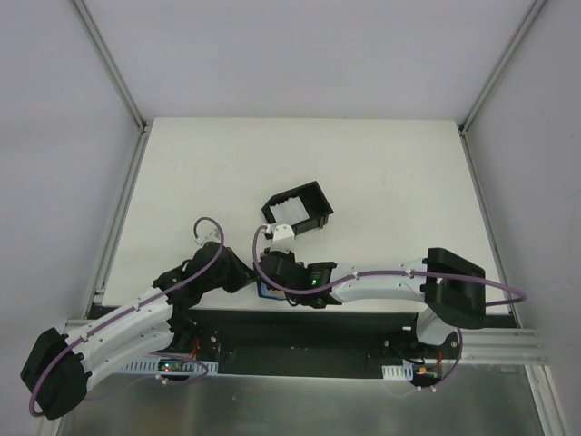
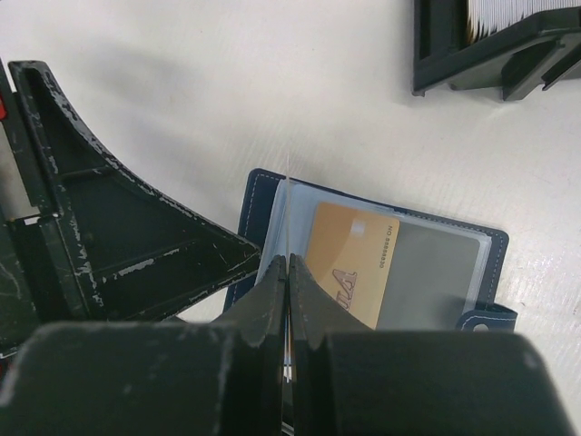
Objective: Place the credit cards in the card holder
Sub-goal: Insert the credit card into the card holder.
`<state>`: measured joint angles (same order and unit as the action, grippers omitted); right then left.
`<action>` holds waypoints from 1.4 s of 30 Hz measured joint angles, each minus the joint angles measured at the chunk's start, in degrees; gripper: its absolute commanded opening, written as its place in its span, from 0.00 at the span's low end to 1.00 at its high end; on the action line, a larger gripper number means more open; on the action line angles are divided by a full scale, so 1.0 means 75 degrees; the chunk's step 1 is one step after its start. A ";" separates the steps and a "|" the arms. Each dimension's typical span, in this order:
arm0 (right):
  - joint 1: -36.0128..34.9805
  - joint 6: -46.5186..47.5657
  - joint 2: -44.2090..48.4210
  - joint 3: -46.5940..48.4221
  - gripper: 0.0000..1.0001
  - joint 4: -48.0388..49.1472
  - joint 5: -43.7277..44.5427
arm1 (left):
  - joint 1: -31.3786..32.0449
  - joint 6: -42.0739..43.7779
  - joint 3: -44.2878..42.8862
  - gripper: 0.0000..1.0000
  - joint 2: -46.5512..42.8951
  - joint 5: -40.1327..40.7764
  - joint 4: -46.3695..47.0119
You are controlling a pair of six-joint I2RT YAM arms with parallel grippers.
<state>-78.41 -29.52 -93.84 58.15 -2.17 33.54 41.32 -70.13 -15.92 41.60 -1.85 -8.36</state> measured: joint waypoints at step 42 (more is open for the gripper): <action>-0.0213 -0.0012 -0.0941 0.1314 0.00 -0.1923 0.0382 | 0.0000 -0.0163 0.0245 0.00 0.0023 0.0055 0.0329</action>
<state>-80.01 -29.61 -100.90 68.01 -16.60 36.40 41.32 -71.35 -14.09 41.78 -1.43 -5.89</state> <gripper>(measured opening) 0.009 0.009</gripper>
